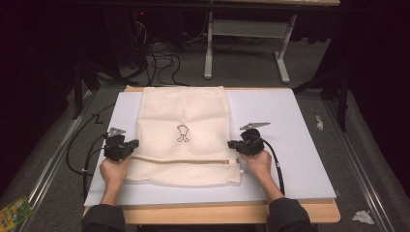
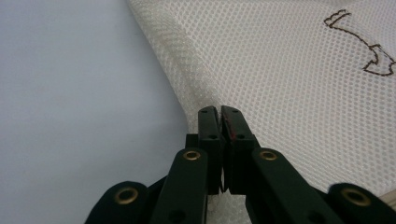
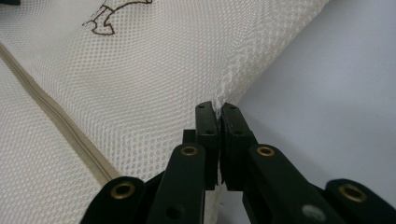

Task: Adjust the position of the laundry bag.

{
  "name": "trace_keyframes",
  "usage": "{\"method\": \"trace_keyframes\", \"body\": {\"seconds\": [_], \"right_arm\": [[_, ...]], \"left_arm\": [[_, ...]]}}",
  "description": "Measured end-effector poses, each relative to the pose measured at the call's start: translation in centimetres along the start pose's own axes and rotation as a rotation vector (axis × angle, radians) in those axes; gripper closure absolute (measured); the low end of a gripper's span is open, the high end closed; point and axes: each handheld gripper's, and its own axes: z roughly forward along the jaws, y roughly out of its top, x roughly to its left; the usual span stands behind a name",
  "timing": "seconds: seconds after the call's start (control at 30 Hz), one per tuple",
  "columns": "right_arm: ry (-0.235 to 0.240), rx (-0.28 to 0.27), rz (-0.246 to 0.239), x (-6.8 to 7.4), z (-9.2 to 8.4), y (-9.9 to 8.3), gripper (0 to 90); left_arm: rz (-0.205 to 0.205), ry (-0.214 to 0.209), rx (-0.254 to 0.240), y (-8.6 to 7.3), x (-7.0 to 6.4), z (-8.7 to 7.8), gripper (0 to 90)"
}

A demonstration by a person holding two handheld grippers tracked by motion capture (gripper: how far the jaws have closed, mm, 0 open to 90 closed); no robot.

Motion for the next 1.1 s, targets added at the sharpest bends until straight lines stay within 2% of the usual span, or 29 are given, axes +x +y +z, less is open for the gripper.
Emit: {"method": "trace_keyframes", "body": {"seconds": [0.4, 1.03, 1.1], "right_arm": [[-0.030, -0.039, 0.019, -1.6, -2.3, -0.9, 88.8], [-0.060, -0.084, 0.045, -3.2, -4.8, -1.8, 88.8], [-0.065, -0.092, 0.047, -3.3, -5.3, -1.9, 88.8]], "left_arm": [[0.047, -0.035, -0.021, 0.8, -1.9, 0.5, 88.0], [0.064, -0.086, -0.058, 1.6, -4.1, 0.8, 88.1], [0.077, -0.098, -0.060, 2.0, -4.7, 0.8, 88.1]]}}
